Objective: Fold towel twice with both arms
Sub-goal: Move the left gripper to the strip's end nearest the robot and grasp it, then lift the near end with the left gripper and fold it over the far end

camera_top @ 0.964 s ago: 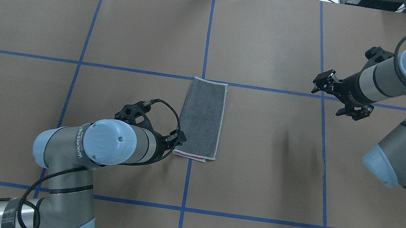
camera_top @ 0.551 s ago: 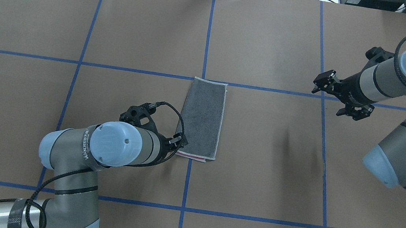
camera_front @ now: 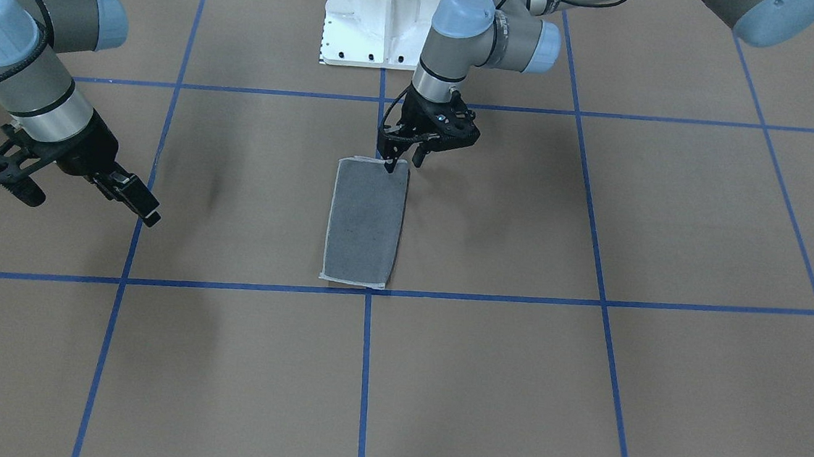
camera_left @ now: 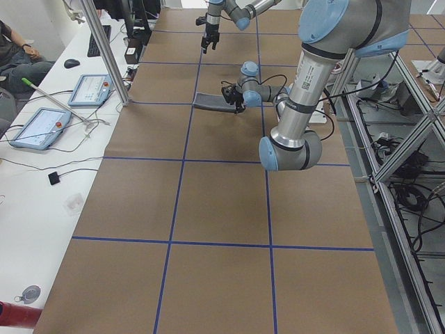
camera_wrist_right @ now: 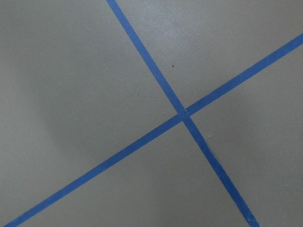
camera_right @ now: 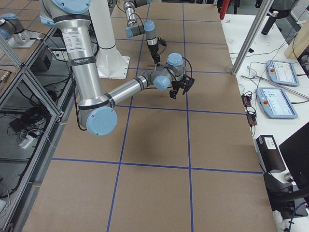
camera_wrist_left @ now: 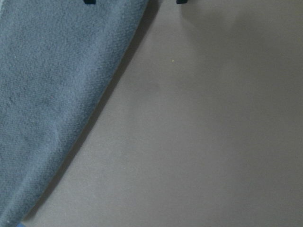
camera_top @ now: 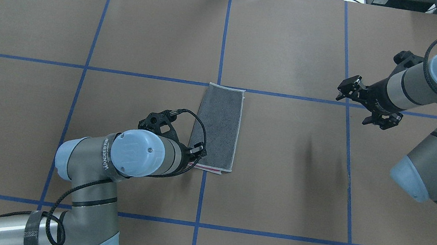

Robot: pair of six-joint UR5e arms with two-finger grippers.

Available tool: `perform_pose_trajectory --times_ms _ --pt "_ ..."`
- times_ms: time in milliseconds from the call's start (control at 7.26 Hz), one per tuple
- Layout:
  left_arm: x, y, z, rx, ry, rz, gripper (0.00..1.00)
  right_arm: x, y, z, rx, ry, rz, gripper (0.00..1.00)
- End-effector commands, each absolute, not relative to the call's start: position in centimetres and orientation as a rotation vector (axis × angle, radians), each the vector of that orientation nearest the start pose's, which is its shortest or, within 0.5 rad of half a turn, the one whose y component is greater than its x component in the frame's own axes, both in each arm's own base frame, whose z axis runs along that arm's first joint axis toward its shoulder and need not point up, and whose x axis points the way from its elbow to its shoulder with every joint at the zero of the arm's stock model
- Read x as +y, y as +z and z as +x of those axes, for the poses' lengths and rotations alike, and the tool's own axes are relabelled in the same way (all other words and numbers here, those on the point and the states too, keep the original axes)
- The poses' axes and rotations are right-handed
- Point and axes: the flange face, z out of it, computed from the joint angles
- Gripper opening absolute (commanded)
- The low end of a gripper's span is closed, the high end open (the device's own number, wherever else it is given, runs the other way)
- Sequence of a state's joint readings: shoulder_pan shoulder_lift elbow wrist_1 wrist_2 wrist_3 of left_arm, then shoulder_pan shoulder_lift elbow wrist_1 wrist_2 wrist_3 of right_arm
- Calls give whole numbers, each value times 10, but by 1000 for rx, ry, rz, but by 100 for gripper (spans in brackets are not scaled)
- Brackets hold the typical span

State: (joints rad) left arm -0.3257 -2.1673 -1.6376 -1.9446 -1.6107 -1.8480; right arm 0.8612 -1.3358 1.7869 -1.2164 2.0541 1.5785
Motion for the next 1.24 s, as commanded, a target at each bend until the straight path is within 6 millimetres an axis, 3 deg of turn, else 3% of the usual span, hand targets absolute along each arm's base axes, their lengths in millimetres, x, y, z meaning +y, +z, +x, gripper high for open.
perform_pose_trajectory --times_ms 0,138,689,1102 --pt "-342 238 608 1049 -527 -10 8 -500 392 -315 -924 611 -89 100" --pt "-343 238 607 1049 -527 -9 0 -500 393 -315 -923 612 -90 100" --pt "-347 213 600 1088 -545 -11 0 -500 396 -314 -920 613 -98 100" --pt "-376 191 587 1118 -582 14 0 -498 403 -312 -912 615 -104 100"
